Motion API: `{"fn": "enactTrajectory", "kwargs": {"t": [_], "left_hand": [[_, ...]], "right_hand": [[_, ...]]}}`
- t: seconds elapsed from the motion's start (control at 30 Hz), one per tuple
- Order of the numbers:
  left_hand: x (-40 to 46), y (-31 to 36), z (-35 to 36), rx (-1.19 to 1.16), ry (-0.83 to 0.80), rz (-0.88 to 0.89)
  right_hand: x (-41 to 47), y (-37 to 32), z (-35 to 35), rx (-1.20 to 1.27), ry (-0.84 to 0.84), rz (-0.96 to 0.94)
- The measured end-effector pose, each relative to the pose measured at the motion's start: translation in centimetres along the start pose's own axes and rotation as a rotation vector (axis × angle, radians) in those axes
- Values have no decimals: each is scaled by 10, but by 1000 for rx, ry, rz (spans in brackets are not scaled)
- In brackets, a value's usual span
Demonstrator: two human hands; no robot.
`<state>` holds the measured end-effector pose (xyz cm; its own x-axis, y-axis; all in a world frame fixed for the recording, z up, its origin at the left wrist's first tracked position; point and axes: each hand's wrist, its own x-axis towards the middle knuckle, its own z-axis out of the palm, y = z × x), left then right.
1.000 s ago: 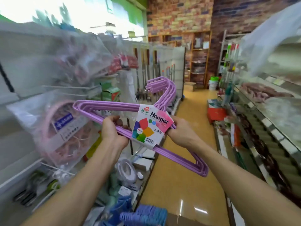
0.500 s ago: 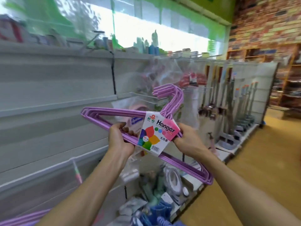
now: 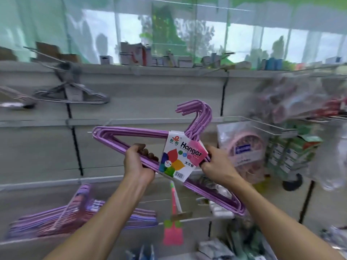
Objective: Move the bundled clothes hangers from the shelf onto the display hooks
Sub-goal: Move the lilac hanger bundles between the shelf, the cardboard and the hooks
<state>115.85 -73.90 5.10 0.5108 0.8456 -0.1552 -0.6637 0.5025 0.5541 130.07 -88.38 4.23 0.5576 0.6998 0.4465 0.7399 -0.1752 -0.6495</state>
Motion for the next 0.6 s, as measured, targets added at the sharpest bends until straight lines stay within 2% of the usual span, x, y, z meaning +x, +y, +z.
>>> {"fn": "enactTrajectory", "kwargs": {"t": [0.33,0.6], "left_hand": [[4,147,-96,-64,110,224],[3,220,-146,-61,90,226]], "right_hand": [[29,-113,129,92,-176,-190],[31,-175,193,92,-203,-235]]}}
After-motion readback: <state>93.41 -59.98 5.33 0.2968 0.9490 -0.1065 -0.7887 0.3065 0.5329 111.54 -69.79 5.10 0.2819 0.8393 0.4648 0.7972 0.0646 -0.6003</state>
